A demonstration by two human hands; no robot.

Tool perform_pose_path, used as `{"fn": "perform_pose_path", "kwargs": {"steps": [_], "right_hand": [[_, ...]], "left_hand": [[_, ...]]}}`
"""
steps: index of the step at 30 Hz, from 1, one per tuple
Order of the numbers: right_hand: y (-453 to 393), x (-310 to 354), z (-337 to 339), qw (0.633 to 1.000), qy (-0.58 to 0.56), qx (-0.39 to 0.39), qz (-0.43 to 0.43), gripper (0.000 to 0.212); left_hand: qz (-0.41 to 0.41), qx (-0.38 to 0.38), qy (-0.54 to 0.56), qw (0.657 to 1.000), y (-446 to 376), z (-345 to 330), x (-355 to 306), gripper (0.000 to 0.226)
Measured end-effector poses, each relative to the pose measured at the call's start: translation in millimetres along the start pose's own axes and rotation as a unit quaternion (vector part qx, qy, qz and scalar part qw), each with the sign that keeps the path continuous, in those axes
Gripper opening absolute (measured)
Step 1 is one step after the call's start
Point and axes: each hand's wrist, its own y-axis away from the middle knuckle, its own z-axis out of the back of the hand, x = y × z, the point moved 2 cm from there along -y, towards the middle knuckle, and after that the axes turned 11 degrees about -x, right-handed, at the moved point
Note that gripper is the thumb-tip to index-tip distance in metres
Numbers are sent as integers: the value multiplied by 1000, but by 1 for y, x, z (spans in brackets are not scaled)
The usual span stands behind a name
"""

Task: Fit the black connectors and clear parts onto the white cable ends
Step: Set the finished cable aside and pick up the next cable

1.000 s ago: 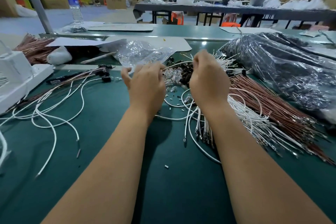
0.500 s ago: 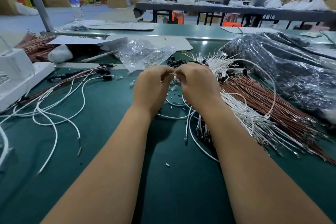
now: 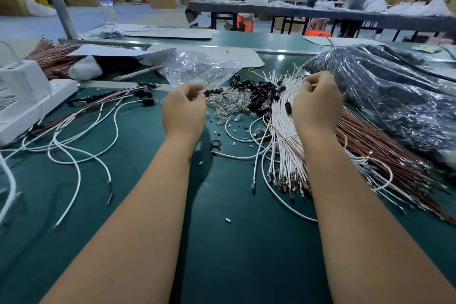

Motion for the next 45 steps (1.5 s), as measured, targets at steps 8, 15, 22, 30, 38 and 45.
{"fn": "perform_pose_path", "kwargs": {"steps": [8, 15, 22, 30, 38, 45], "right_hand": [[24, 9, -22, 951, 179, 174, 184, 14], [20, 0, -15, 942, 254, 168, 139, 18], [20, 18, -15, 972, -163, 172, 5, 9], [45, 32, -32, 829, -427, 292, -213, 14], [40, 22, -28, 945, -247, 209, -57, 18], [37, 18, -30, 965, -185, 183, 25, 22]], "left_hand": [[-109, 175, -98, 974, 29, -22, -18, 25], [-51, 183, -56, 980, 28, -21, -15, 21], [34, 187, 134, 973, 26, -17, -21, 22], [67, 147, 267, 950, 23, -17, -22, 25], [86, 108, 210, 968, 14, -17, -11, 11], [158, 106, 314, 930, 9, -18, -8, 25]]}}
